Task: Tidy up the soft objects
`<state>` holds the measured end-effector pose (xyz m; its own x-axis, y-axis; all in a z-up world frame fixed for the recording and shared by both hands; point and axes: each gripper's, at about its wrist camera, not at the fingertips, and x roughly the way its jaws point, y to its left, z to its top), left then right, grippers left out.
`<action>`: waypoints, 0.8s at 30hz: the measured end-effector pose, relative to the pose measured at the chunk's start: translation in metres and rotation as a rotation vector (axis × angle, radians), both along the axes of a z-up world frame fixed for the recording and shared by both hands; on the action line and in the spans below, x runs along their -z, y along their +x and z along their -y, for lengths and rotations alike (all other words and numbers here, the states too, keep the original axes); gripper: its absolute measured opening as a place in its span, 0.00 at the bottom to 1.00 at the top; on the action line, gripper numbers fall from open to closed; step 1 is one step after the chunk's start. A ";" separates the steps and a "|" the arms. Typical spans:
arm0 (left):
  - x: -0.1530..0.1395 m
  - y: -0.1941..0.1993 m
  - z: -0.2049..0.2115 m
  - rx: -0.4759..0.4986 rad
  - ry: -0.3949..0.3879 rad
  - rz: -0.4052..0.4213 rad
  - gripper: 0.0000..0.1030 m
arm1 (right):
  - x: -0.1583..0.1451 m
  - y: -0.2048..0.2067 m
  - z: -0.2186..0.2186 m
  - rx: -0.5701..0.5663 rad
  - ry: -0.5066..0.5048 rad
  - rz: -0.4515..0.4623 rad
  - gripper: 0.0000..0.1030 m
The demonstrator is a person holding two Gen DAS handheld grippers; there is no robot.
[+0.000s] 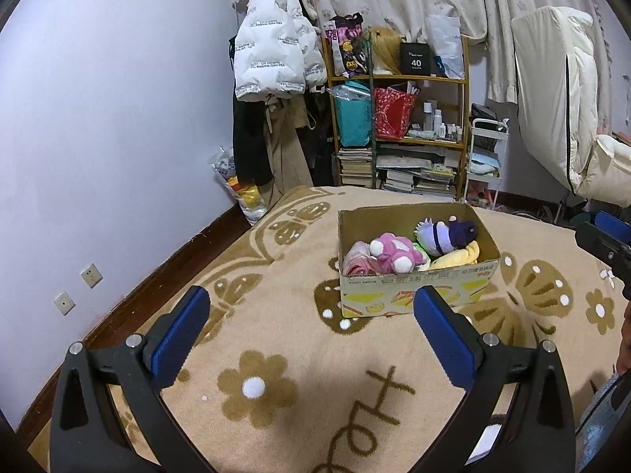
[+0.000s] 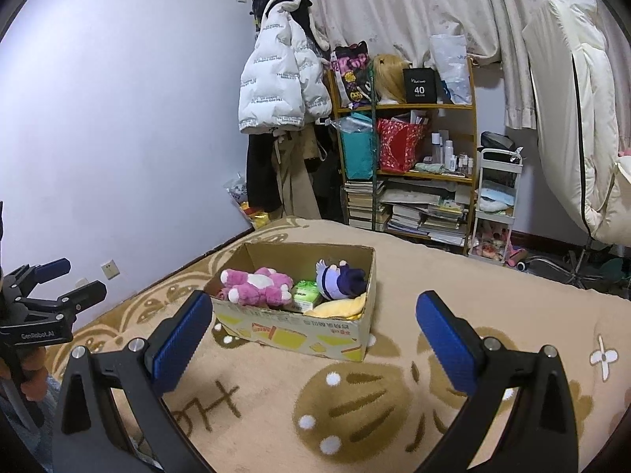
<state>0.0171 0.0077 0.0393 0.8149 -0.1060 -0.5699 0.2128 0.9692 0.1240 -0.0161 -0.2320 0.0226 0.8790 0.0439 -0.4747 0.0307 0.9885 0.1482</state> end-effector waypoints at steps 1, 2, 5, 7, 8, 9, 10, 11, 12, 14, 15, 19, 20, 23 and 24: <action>0.003 0.002 0.000 0.010 0.004 -0.006 0.99 | 0.002 0.001 0.000 0.001 -0.002 -0.004 1.00; 0.004 0.003 0.000 0.018 0.001 -0.008 0.99 | 0.004 0.002 0.001 0.004 -0.006 -0.011 1.00; 0.007 0.006 0.000 0.024 -0.001 -0.007 0.99 | 0.011 0.008 0.003 0.007 -0.015 -0.032 1.00; 0.010 0.009 0.001 0.019 0.004 -0.017 0.99 | 0.017 0.012 0.004 0.009 -0.014 -0.049 1.00; 0.012 0.012 0.001 0.018 0.004 -0.025 0.99 | 0.019 0.014 0.004 0.010 -0.012 -0.054 1.00; 0.014 0.014 0.002 0.018 0.003 -0.033 0.99 | 0.021 0.015 0.004 0.012 -0.012 -0.057 1.00; 0.017 0.019 0.003 0.017 0.006 -0.043 0.99 | 0.023 0.016 0.004 0.014 -0.011 -0.063 1.00; 0.019 0.021 0.004 0.016 0.010 -0.046 0.99 | 0.025 0.018 0.005 0.014 -0.010 -0.067 1.00; 0.020 0.023 0.005 0.016 0.015 -0.048 0.99 | 0.027 0.017 0.005 0.017 -0.010 -0.069 1.00; 0.023 0.026 0.007 0.019 0.029 -0.049 0.99 | 0.030 0.019 0.008 0.026 -0.012 -0.072 1.00; 0.025 0.027 0.009 0.023 0.031 -0.050 0.99 | 0.031 0.020 0.008 0.028 -0.013 -0.072 1.00; 0.029 0.029 0.014 0.038 0.050 -0.057 0.99 | 0.032 0.020 0.010 0.039 -0.018 -0.066 1.00; 0.031 0.029 0.016 0.045 0.057 -0.059 0.99 | 0.032 0.020 0.011 0.041 -0.015 -0.066 1.00; 0.033 0.027 0.020 0.057 0.073 -0.055 0.99 | 0.032 0.020 0.013 0.048 -0.009 -0.062 1.00; 0.033 0.027 0.021 0.059 0.076 -0.053 0.99 | 0.032 0.020 0.013 0.051 -0.009 -0.062 1.00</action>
<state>0.0443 -0.0135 0.0062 0.7772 -0.1076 -0.6200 0.2773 0.9430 0.1839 0.0037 -0.2449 -0.0092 0.8492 -0.0045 -0.5281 0.0896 0.9867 0.1356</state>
